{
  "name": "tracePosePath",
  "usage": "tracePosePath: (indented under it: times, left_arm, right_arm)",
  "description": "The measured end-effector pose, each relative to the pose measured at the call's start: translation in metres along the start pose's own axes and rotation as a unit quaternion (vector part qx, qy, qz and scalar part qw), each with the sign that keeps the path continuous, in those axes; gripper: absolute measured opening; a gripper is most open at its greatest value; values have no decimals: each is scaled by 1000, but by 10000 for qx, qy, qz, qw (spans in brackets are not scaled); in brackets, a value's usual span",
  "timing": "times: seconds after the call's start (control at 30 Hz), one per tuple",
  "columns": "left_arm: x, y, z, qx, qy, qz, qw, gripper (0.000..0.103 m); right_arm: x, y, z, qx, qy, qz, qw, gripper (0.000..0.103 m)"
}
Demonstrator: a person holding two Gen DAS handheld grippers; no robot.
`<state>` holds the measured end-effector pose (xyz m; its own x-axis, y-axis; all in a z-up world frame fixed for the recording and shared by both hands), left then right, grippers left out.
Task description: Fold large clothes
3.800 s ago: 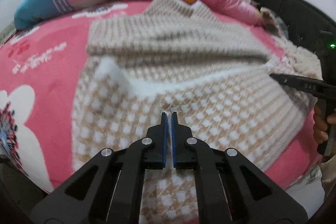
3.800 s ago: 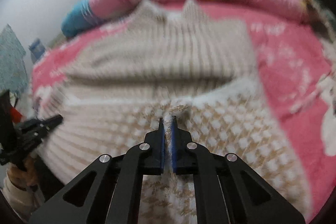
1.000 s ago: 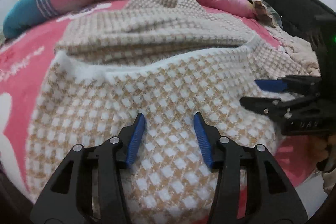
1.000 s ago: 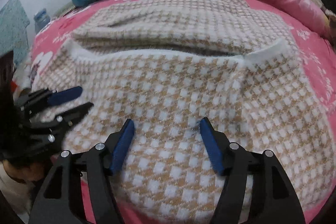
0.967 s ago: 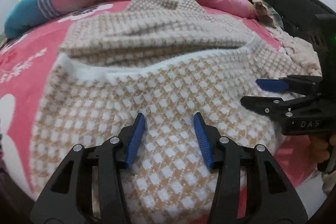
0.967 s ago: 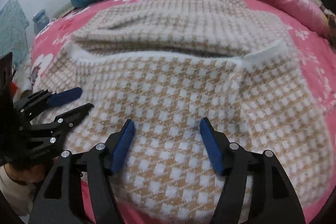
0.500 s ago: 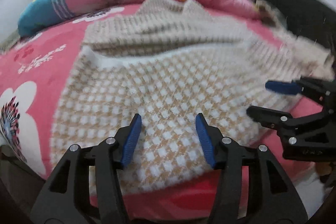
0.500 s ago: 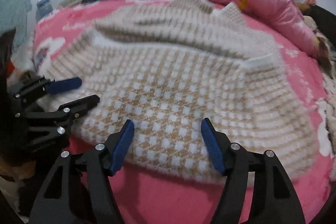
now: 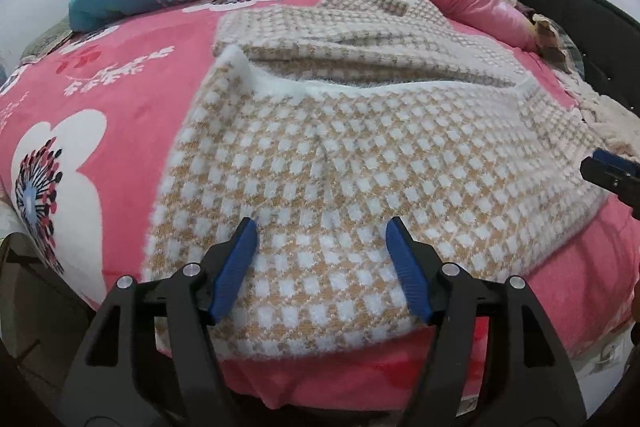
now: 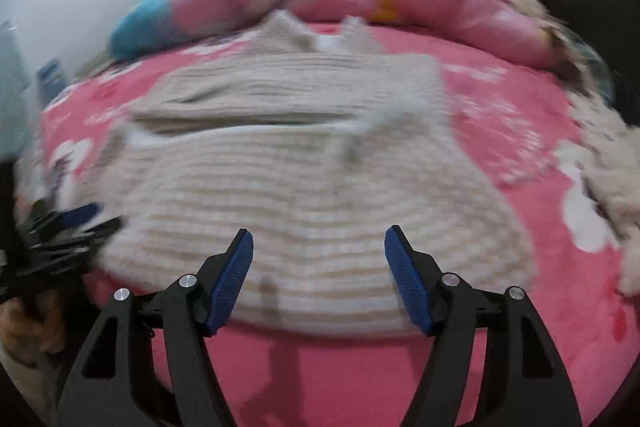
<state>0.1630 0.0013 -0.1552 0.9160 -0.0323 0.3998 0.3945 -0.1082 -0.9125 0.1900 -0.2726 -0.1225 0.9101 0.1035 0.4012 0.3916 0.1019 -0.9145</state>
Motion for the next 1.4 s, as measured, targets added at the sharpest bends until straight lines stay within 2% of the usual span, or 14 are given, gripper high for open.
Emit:
tracePosePath:
  times: [0.07, 0.1, 0.13, 0.23, 0.37, 0.43, 0.57, 0.67, 0.73, 0.87, 1.1, 1.2, 1.27, 1.4]
  left_arm:
    - [4, 2, 0, 83, -31, 35, 10000, 67]
    - [6, 4, 0, 87, -40, 51, 9999, 68]
    - [5, 4, 0, 134, -51, 81, 9999, 69]
    - [7, 6, -1, 205, -76, 143, 9997, 70]
    - [8, 7, -2, 242, -63, 182, 9995, 71]
    - [8, 7, -2, 238, -66, 177, 9995, 71]
    - [9, 8, -3, 265, -60, 180, 9995, 72]
    - [11, 10, -4, 276, -49, 194, 9994, 72]
    - [11, 9, -4, 275, -52, 198, 9994, 73]
    - [10, 10, -4, 286, -46, 197, 9994, 73]
    - [10, 10, -3, 304, -41, 199, 9993, 73]
    - [10, 10, -4, 304, -42, 197, 9993, 73]
    - [9, 10, -4, 317, -30, 211, 9993, 74]
    - [9, 11, -4, 360, -15, 196, 9992, 74]
  right_arm:
    - [-13, 36, -27, -28, 368, 457, 9983, 71]
    - [-18, 50, -31, 265, 459, 516, 9973, 72]
    - [-18, 51, -34, 487, 553, 386, 9965, 72]
    - [-13, 40, -30, 322, 466, 377, 9977, 73]
    - [-5, 18, -31, 449, 626, 161, 9969, 74]
    - [-2, 10, -38, 294, 694, -28, 9972, 88]
    - [-7, 38, -55, -23, 697, 362, 9969, 88]
    - [-7, 37, -51, -345, 499, 313, 9977, 89]
    - [-5, 32, -50, -354, 575, 360, 9971, 89]
    - [5, 15, -30, 261, 649, 184, 9974, 89]
    - [19, 8, 34, 615, -143, -53, 9980, 89]
    - [15, 25, 54, 631, -418, 146, 9970, 89]
    - [7, 47, 59, 528, -524, 446, 9962, 95]
    - [8, 54, 58, 737, -391, 424, 9956, 97]
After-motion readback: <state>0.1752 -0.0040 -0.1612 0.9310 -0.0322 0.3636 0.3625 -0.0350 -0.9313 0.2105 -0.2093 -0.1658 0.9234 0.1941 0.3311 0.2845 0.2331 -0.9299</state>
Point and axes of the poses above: each gripper's, at about its wrist camera, not at the fingertips, and y roughly the way its jaws point, z to its left, x to its top, the point moved 10 cm from there along y, roughly the way its jaws point, and after that the axes turned 15 degrees about z, right-handed, at the moved point
